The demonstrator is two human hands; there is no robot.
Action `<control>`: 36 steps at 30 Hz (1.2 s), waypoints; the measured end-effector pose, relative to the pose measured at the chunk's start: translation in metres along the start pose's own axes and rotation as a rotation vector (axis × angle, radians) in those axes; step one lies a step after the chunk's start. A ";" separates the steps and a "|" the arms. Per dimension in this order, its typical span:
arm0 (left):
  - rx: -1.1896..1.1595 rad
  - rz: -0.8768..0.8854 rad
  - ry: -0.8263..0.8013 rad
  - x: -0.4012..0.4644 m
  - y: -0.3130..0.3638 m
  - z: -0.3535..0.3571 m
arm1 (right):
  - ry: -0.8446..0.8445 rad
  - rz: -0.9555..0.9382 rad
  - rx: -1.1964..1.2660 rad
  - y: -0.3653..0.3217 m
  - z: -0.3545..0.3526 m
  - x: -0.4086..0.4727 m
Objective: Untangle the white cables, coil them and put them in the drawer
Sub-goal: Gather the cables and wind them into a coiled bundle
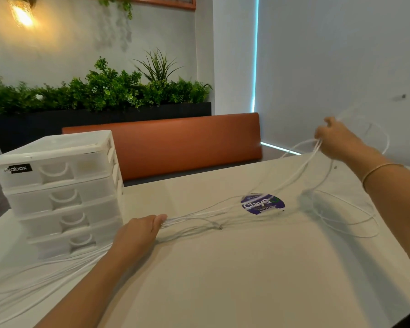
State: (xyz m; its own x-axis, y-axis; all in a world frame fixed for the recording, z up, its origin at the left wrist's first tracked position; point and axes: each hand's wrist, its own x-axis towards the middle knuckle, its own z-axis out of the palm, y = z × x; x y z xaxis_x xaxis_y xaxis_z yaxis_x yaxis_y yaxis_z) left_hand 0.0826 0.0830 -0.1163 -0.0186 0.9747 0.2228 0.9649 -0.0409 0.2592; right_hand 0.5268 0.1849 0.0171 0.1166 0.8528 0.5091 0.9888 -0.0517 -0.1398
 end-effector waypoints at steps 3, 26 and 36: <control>0.003 0.012 0.007 0.000 0.001 0.000 | -0.499 0.094 -0.466 0.005 0.023 -0.033; 0.060 0.097 -0.039 -0.007 0.005 -0.004 | -0.414 -0.280 0.044 -0.129 0.058 -0.095; 0.142 0.153 -0.060 -0.008 0.016 -0.002 | -0.324 -0.087 0.035 -0.064 0.047 -0.059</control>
State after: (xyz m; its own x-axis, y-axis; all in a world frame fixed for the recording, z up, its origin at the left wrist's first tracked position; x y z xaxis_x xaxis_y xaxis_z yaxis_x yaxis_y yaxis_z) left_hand 0.0975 0.0745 -0.1123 0.1422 0.9710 0.1924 0.9826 -0.1619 0.0910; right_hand 0.4526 0.1623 -0.0441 -0.0093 0.9743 0.2252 0.9894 0.0416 -0.1391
